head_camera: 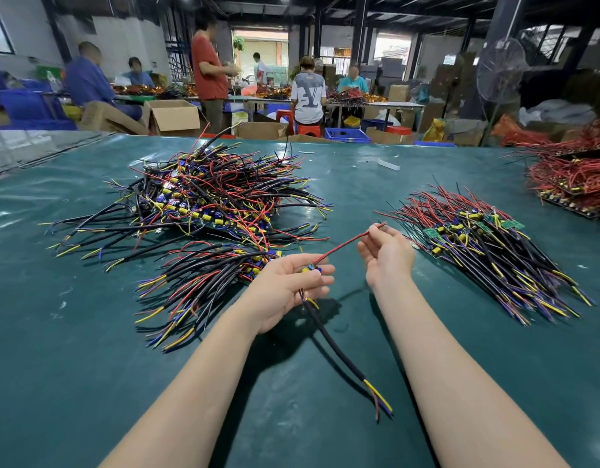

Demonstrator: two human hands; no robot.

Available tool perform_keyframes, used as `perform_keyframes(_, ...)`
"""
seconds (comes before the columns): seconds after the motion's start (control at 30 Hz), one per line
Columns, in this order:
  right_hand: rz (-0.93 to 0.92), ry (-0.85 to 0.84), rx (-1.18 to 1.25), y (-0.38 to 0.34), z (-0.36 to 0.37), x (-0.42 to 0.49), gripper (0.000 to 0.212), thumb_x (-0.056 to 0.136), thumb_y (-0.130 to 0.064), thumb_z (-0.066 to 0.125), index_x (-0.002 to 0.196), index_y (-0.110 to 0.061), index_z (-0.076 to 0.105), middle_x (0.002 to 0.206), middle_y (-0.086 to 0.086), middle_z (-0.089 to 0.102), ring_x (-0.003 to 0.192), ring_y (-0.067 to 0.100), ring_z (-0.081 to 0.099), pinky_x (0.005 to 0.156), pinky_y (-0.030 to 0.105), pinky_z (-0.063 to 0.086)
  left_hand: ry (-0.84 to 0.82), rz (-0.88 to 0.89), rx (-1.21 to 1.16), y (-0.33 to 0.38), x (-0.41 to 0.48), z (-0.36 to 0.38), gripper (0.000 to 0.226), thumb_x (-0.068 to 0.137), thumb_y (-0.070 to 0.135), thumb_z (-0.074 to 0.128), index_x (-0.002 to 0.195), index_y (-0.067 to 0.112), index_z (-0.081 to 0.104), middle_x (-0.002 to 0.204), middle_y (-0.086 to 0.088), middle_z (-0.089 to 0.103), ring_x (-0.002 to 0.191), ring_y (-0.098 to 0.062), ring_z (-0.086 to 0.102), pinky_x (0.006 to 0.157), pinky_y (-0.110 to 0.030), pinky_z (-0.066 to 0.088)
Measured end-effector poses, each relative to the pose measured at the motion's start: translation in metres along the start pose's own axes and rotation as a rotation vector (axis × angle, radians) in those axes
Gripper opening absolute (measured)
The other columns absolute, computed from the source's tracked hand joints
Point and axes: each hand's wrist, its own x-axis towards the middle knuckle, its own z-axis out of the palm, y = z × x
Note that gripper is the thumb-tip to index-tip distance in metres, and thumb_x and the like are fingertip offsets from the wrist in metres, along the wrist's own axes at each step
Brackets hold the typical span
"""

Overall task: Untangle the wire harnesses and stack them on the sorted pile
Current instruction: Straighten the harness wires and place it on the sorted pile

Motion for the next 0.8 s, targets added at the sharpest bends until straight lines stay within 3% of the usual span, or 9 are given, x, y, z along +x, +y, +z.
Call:
perform_keyframes(0.07, 0.003, 0.014, 0.039, 0.000, 0.000, 0.000, 0.025, 0.089, 0.006, 0.050, 0.071, -0.012, 0.049, 0.060, 0.004, 0.053, 0.034, 0.003, 0.053, 0.041, 0.014, 0.047, 0.060, 0.058, 0.131, 0.000, 0.001, -0.002, 0.024, 0.088, -0.008, 0.050, 0.089, 0.012, 0.063, 0.076, 0.002, 0.070, 0.059, 0.001, 0.061, 0.054, -0.011, 0.045)
perform_keyframes(0.17, 0.024, 0.048, 0.068, -0.003, 0.000, 0.002, 0.025, 0.089, 0.003, 0.051, 0.068, -0.010, 0.049, 0.038, -0.001, 0.054, 0.031, 0.006, 0.052, 0.038, 0.015, 0.047, 0.120, 0.109, 0.311, 0.003, 0.001, -0.006, 0.025, 0.083, -0.008, 0.059, 0.086, 0.017, 0.065, 0.069, 0.009, 0.070, 0.053, 0.006, 0.056, 0.051, -0.008, 0.039)
perform_keyframes(0.43, 0.105, 0.170, 0.041, -0.005, -0.006, 0.006, 0.027, 0.085, -0.008, 0.049, 0.058, -0.011, 0.047, 0.030, -0.007, 0.044, 0.024, 0.005, 0.038, 0.030, 0.010, 0.030, 0.097, -0.005, 0.233, 0.004, 0.001, -0.010, 0.022, 0.081, -0.008, 0.061, 0.082, 0.013, 0.067, 0.063, 0.006, 0.063, 0.054, -0.005, 0.053, 0.055, -0.016, 0.041)
perform_keyframes(0.57, 0.215, 0.076, 0.251, -0.002, -0.005, 0.004, 0.029, 0.090, -0.009, 0.048, 0.061, -0.009, 0.048, 0.032, -0.006, 0.047, 0.025, 0.004, 0.040, 0.028, 0.012, 0.032, 0.034, -0.007, 0.100, 0.004, 0.000, -0.009, 0.022, 0.082, -0.011, 0.056, 0.081, 0.008, 0.067, 0.061, 0.005, 0.064, 0.050, -0.002, 0.054, 0.048, -0.012, 0.043)
perform_keyframes(0.67, 0.262, -0.033, 0.349, -0.002, -0.007, 0.002, 0.029, 0.092, -0.019, 0.055, 0.066, -0.007, 0.054, 0.039, -0.003, 0.055, 0.029, 0.004, 0.047, 0.033, 0.012, 0.040, 0.124, 0.026, 0.067, 0.003, 0.001, -0.005, 0.022, 0.081, -0.010, 0.058, 0.078, 0.010, 0.067, 0.058, 0.006, 0.064, 0.049, -0.002, 0.054, 0.046, -0.011, 0.043)
perform_keyframes(0.8, 0.324, -0.193, -0.026, 0.004, -0.003, -0.006, 0.027, 0.090, -0.023, 0.057, 0.070, -0.005, 0.057, 0.042, -0.001, 0.057, 0.033, 0.002, 0.051, 0.036, 0.012, 0.044, 0.293, 0.103, 0.031, 0.002, 0.003, -0.004, 0.020, 0.080, -0.009, 0.061, 0.079, 0.011, 0.064, 0.055, 0.009, 0.065, 0.048, 0.001, 0.057, 0.047, -0.009, 0.044)
